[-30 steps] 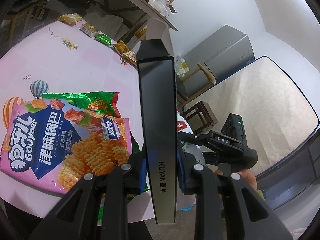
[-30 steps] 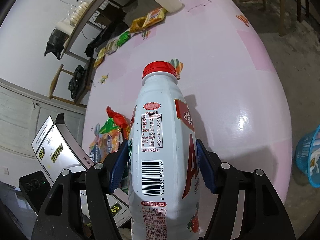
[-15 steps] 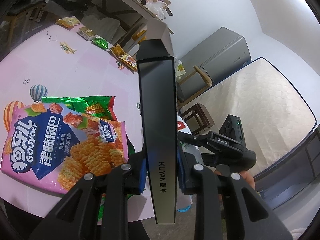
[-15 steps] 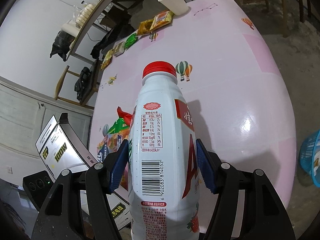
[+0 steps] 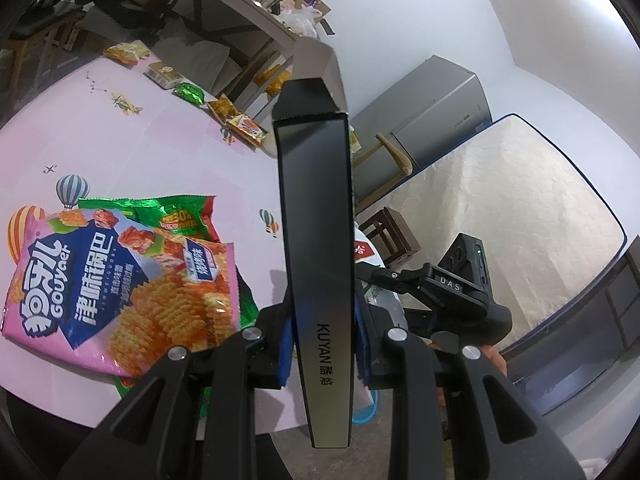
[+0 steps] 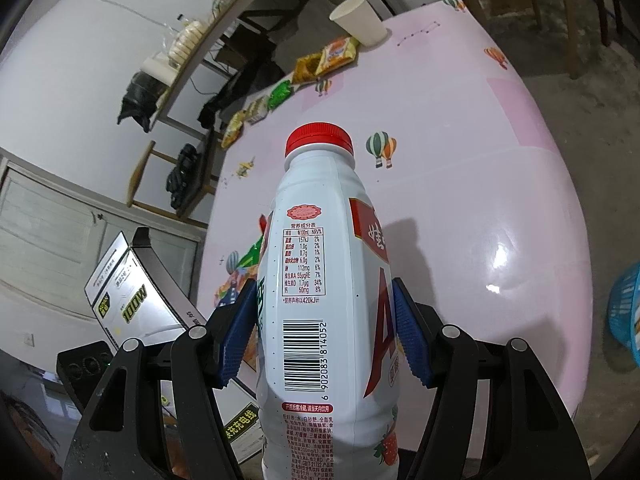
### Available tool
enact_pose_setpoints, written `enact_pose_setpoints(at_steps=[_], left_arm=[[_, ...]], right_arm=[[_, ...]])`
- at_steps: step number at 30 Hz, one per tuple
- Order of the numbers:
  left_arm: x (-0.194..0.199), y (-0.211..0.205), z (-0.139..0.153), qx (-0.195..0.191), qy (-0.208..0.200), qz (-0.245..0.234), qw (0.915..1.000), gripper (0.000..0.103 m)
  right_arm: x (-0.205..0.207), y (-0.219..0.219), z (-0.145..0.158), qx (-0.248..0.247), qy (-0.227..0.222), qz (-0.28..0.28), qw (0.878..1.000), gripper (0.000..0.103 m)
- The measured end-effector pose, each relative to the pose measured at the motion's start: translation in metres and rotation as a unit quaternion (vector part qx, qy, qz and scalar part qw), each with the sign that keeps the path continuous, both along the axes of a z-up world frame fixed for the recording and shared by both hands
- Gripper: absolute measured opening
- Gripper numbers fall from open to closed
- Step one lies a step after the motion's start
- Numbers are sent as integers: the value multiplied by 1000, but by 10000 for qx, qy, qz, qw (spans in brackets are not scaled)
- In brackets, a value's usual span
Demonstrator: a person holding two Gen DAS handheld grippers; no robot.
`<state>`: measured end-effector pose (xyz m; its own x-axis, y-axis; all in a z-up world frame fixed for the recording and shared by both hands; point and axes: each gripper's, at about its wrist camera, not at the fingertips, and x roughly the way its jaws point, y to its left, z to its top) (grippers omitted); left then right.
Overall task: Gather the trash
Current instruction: 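Carry the drink bottle and charger box away from the table toward the wastebasket, then open both tools over the blue wastebasket to drop the bottle and box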
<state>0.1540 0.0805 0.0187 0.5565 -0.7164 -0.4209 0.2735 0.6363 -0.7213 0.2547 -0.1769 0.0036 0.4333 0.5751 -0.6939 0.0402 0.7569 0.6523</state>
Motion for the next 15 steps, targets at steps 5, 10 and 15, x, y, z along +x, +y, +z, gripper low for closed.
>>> enact_pose_setpoints(at_steps=[5, 10, 15], left_arm=[[-15, -15, 8, 81, -112, -197, 9997, 23], [-28, -46, 17, 171, -210, -651, 9975, 23], [-35, -101, 27, 297, -304, -1452, 9885, 24]], right_arm=[[-28, -21, -1, 285, -201, -174, 9992, 61], [-76, -73, 5, 491, -468, -745, 9949, 61], [-155, -154, 12, 400, -756, -1816, 9796, 61]])
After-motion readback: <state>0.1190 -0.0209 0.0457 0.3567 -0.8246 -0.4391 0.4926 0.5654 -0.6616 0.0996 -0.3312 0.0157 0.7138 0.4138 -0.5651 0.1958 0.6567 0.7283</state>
